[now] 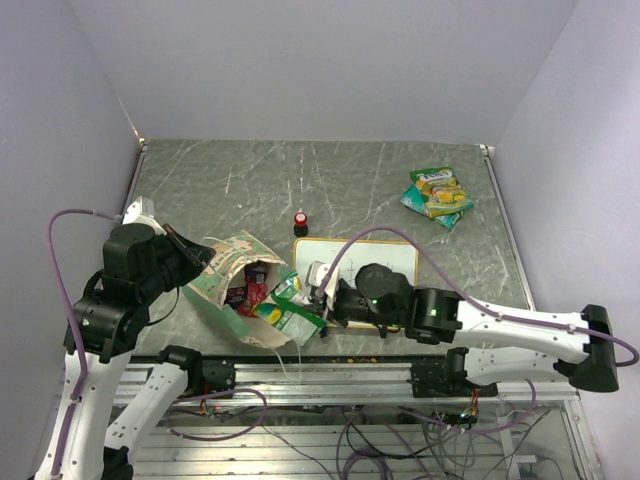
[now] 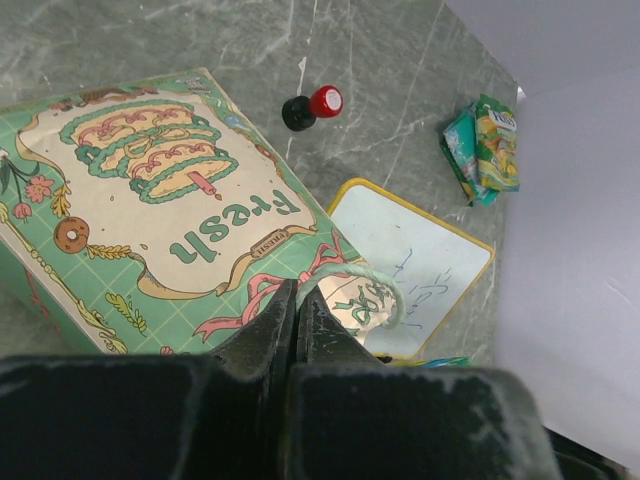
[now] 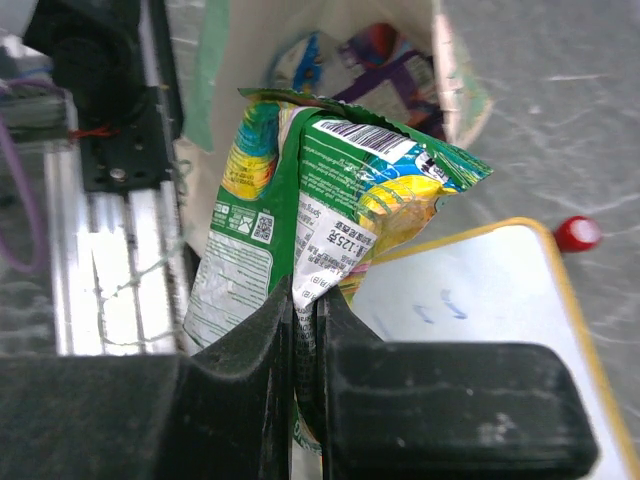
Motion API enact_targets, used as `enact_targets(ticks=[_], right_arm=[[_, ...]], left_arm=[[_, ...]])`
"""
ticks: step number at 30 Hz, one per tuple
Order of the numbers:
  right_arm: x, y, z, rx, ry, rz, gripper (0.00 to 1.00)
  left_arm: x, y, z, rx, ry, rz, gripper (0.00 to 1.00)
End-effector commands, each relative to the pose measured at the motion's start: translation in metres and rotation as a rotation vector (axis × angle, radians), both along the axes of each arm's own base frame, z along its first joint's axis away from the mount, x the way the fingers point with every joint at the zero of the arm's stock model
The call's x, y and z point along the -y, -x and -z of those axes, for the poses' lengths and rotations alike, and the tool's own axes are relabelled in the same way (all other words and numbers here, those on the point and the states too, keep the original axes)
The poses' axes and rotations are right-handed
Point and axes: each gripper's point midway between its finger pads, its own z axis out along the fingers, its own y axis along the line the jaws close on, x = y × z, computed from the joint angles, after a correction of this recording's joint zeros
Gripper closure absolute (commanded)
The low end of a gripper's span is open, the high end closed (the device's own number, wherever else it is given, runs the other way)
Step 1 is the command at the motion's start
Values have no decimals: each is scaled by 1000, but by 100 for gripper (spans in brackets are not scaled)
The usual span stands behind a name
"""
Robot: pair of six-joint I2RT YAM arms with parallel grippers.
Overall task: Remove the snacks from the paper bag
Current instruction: Take out the snack from the paper bag, then place the snack at the center of the board.
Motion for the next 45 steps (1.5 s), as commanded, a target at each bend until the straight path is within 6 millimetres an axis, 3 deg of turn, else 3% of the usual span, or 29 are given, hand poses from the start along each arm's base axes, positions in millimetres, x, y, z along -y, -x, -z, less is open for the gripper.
enact_targets(ticks=[1,7,11,17,22,25,28,33,40,45], right_arm=[[19,-25,-57,202,-1,74,100],[46,-71,-109,402,-3,321,100],[86,-133,-137,523,-96,689,100],[161,-256,-114,264,-151,1174,100],[220,-326,-69,-3,-256,1430,100],[259,-357,-35,-206,-368,1522,100],[288,-377,-16,-290,-472,1560,100],[334,-395,6,-321,-562,1649,100],[384,-399,33,-322,-544,1759,100],[391,-391,59,-419,-566,1735,100]], left_arm=[[-11,-1,-6,23,-80,-11,93],[-7,-4,-8,19,-60,-5,93],[-6,-1,-9,17,-65,5,93],[-5,4,-7,10,-29,-4,93],[-3,7,-9,-4,-28,8,93],[-2,7,-7,-13,-18,7,93],[1,5,-9,-6,13,3,93],[5,4,-9,-16,33,12,93],[5,4,-6,-36,31,10,93],[4,1,-3,-50,20,2,93]])
